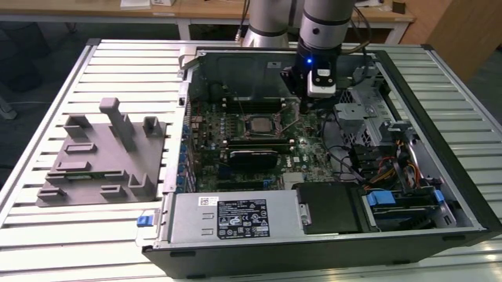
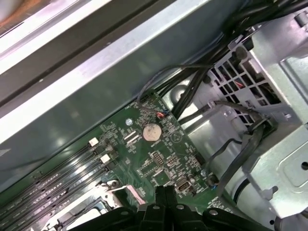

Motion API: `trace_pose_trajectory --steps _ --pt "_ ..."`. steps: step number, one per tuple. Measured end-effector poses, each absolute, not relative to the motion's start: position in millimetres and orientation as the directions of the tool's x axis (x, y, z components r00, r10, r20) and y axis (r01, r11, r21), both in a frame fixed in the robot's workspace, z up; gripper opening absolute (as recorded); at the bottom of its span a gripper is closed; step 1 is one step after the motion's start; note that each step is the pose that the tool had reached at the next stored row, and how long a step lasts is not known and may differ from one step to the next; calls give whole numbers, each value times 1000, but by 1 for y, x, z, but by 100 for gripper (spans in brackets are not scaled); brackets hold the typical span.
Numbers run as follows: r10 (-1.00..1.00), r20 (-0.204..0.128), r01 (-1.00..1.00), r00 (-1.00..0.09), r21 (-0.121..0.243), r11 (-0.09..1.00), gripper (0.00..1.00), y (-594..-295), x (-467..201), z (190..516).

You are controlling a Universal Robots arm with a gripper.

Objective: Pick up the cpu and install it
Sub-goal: 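Close the cpu cover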

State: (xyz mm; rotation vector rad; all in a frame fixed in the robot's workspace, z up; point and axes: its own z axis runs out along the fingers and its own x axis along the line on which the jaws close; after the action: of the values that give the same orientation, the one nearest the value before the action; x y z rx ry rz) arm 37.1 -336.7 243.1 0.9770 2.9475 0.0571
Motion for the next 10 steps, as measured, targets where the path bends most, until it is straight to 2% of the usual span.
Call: trace_pose_trajectory --steps 10 --pt "598 -17 596 -802 50 801 11 -337 26 245"
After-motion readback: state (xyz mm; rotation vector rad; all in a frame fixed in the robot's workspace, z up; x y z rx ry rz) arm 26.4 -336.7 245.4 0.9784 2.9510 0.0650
